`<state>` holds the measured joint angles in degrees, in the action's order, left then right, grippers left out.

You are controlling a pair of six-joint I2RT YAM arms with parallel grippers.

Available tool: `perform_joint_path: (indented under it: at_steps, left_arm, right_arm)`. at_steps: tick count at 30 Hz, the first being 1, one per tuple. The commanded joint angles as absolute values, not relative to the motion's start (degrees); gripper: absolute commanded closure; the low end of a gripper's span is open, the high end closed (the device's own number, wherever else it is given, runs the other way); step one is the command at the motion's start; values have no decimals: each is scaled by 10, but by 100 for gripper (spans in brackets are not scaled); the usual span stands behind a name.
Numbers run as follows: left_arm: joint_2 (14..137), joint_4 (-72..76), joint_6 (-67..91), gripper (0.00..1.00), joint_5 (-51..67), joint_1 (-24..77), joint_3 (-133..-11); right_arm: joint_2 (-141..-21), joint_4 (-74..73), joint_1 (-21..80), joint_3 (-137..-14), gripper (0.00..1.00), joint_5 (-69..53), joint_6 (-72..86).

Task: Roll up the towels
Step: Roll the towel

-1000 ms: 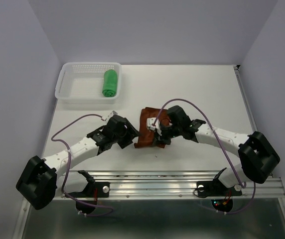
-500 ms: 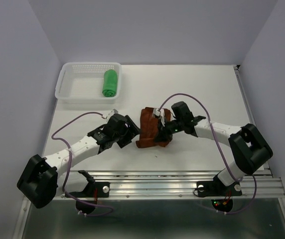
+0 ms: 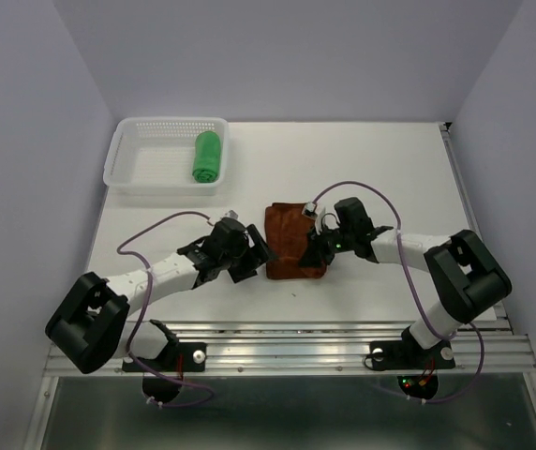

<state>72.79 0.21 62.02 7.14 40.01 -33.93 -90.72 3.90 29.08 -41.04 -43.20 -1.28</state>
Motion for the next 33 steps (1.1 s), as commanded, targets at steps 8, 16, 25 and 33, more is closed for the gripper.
perform_joint_path:
  at_steps: [8, 16, 25, 33]
  left_arm:
    - [801, 79, 594, 20, 106, 433, -329]
    - [868, 48, 606, 43, 44, 434, -360]
    - [935, 13, 602, 79, 22, 434, -418]
    - [899, -40, 573, 97, 6, 434, -450]
  right_arm:
    - [-927, 92, 269, -392, 99, -436, 51]
    - [-902, 92, 258, -389, 90, -489, 26]
    - [-844, 42, 230, -433, 65, -485, -66]
    - [-765, 273, 207, -478, 0, -503, -14]
